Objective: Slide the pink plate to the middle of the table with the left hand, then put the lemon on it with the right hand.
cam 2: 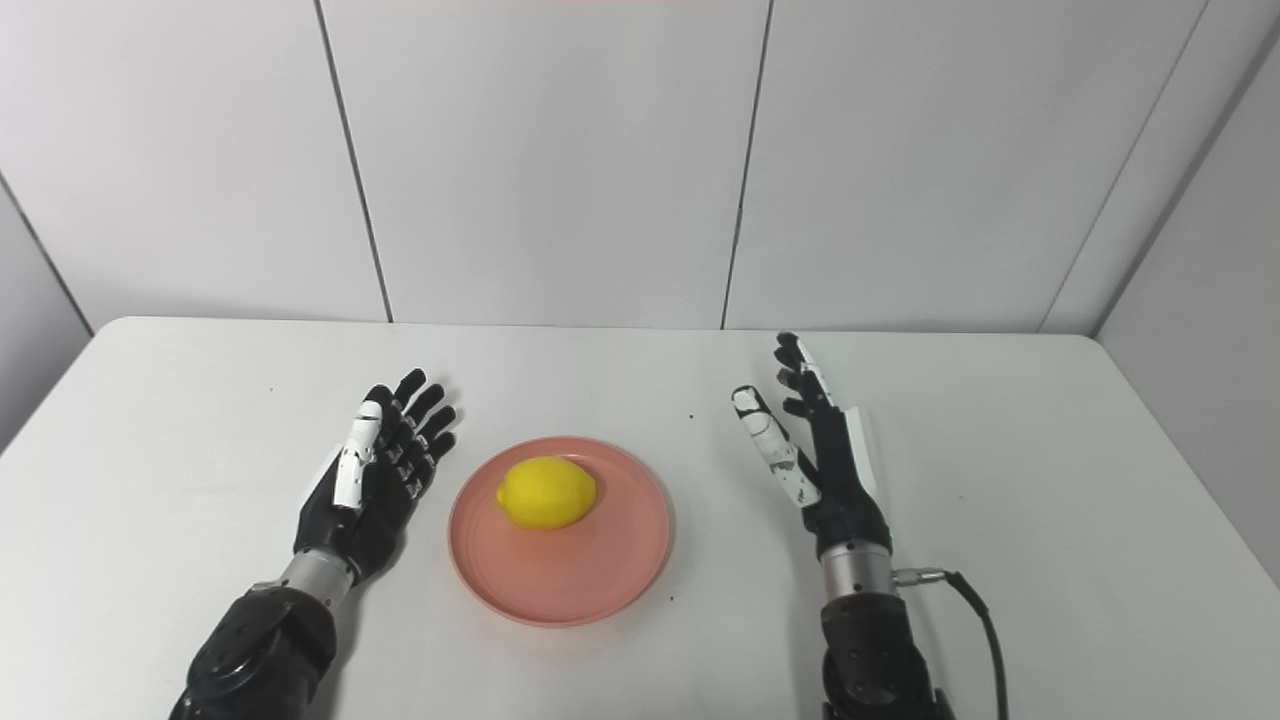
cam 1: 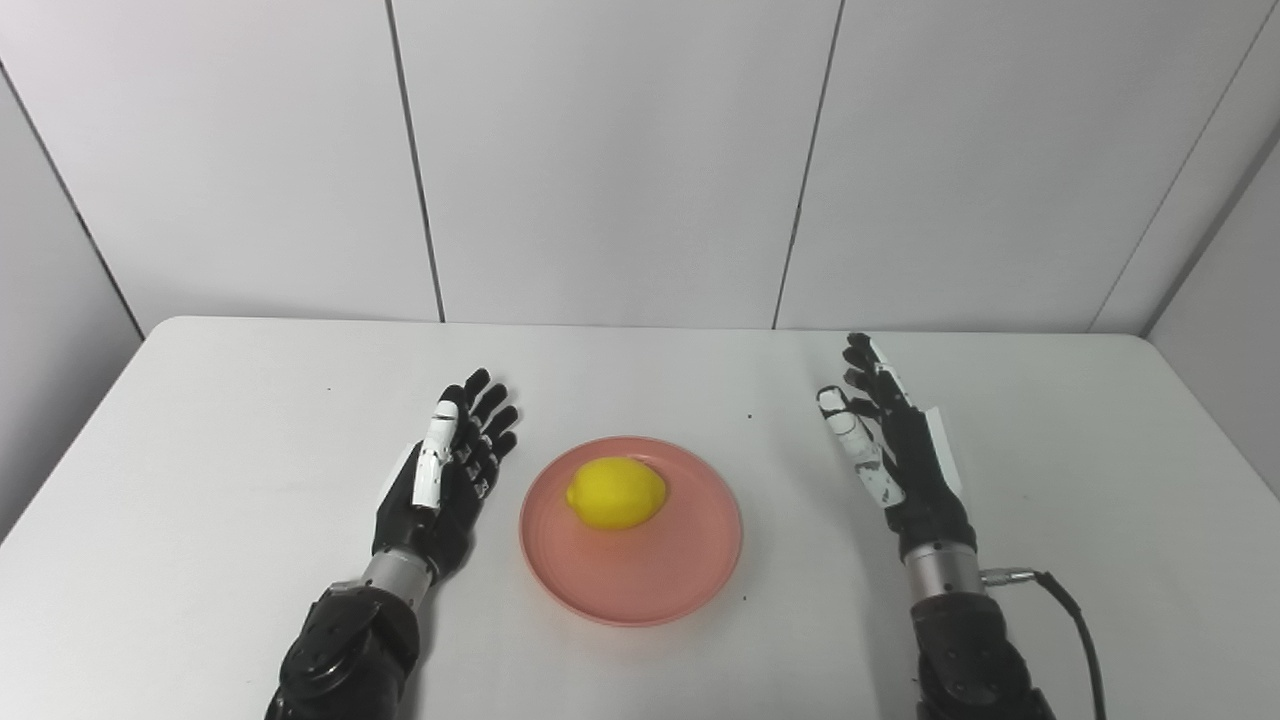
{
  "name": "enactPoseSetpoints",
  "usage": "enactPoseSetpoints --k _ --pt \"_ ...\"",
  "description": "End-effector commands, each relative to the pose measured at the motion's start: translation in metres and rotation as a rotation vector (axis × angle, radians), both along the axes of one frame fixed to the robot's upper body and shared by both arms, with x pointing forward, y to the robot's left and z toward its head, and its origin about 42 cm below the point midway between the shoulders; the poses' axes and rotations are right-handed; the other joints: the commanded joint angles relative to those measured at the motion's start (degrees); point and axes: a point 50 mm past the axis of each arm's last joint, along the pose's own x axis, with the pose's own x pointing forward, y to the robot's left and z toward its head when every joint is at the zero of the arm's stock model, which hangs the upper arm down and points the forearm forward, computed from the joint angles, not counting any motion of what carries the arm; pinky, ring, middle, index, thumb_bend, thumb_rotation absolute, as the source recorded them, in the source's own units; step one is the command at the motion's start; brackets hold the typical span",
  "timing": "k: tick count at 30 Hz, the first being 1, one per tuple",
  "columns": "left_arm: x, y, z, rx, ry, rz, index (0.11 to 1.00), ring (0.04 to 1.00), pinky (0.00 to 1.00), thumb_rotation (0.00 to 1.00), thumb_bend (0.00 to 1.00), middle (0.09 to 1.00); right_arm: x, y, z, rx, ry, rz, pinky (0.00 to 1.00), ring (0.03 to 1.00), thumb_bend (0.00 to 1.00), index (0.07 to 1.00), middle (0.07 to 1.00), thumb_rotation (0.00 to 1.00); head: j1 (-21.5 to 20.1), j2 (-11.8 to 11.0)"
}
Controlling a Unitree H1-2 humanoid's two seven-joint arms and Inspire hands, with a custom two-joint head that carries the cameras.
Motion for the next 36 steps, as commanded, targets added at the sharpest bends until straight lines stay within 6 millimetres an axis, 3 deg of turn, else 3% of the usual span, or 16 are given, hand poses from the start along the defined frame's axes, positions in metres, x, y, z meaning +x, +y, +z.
enactPoseSetpoints --k 1,5,10,18,25,36 --pt "0.001 0.002 -0.001 0.023 0.008 0.001 0.974 0.974 1.00 1.00 0.44 0.985 0.005 0.002 0.010 0.065 -0.076 0.032 0.94 0.941 0.80 0.964 0.950 1.00 0.2 0.0" --pt "0.001 0.003 -0.001 0.028 0.008 0.010 0.969 0.967 1.00 1.00 0.44 0.978 0.006 0.005 -0.004 0.139 -0.021 0.032 0.99 0.969 0.74 0.978 0.970 1.00 0.4 -0.1" --pt "0.000 0.004 0.000 0.024 0.008 0.006 0.971 0.970 1.00 1.00 0.44 0.982 0.006 0.011 -0.012 0.202 -0.015 0.049 0.96 0.956 0.45 0.964 0.959 1.00 0.7 0.0" --pt "-0.002 0.004 0.001 0.039 -0.003 0.012 0.964 0.964 0.99 1.00 0.44 0.975 0.003 0.022 -0.021 0.375 0.021 0.095 1.00 0.990 0.29 0.996 0.993 1.00 1.0 0.1" --pt "-0.004 0.003 0.004 0.037 -0.007 0.008 0.972 0.969 1.00 1.00 0.44 0.980 0.003 0.027 -0.020 0.416 0.025 0.104 1.00 0.998 0.24 1.000 1.000 1.00 1.1 0.2" --pt "-0.009 0.004 0.009 0.048 -0.021 0.009 0.976 0.975 1.00 1.00 0.44 0.986 0.002 0.031 -0.020 0.437 0.025 0.108 1.00 0.996 0.25 1.000 1.000 1.00 1.1 0.3"
